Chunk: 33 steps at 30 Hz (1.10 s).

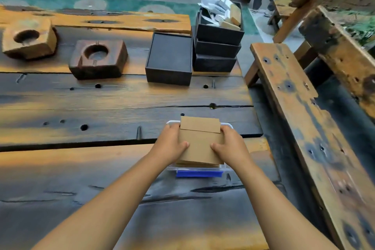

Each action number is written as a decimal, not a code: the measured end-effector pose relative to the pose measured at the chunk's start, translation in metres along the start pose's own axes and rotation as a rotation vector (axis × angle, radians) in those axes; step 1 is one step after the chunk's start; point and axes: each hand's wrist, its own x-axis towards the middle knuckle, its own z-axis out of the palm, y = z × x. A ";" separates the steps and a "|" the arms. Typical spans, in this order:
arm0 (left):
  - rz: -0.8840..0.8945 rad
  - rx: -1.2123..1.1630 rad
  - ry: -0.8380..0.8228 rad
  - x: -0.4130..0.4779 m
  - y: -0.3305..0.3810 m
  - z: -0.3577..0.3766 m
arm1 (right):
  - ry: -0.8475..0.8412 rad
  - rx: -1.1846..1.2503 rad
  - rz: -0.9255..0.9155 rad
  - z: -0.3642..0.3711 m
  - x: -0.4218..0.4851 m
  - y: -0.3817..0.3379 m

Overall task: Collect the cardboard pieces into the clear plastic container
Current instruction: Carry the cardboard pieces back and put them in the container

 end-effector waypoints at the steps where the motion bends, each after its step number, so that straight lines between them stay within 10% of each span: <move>1: -0.013 -0.001 -0.004 0.004 -0.002 0.004 | -0.014 0.000 0.006 0.004 0.002 0.004; 33: -0.080 0.355 0.001 0.021 -0.027 0.075 | -0.143 -0.294 -0.115 0.051 0.019 0.060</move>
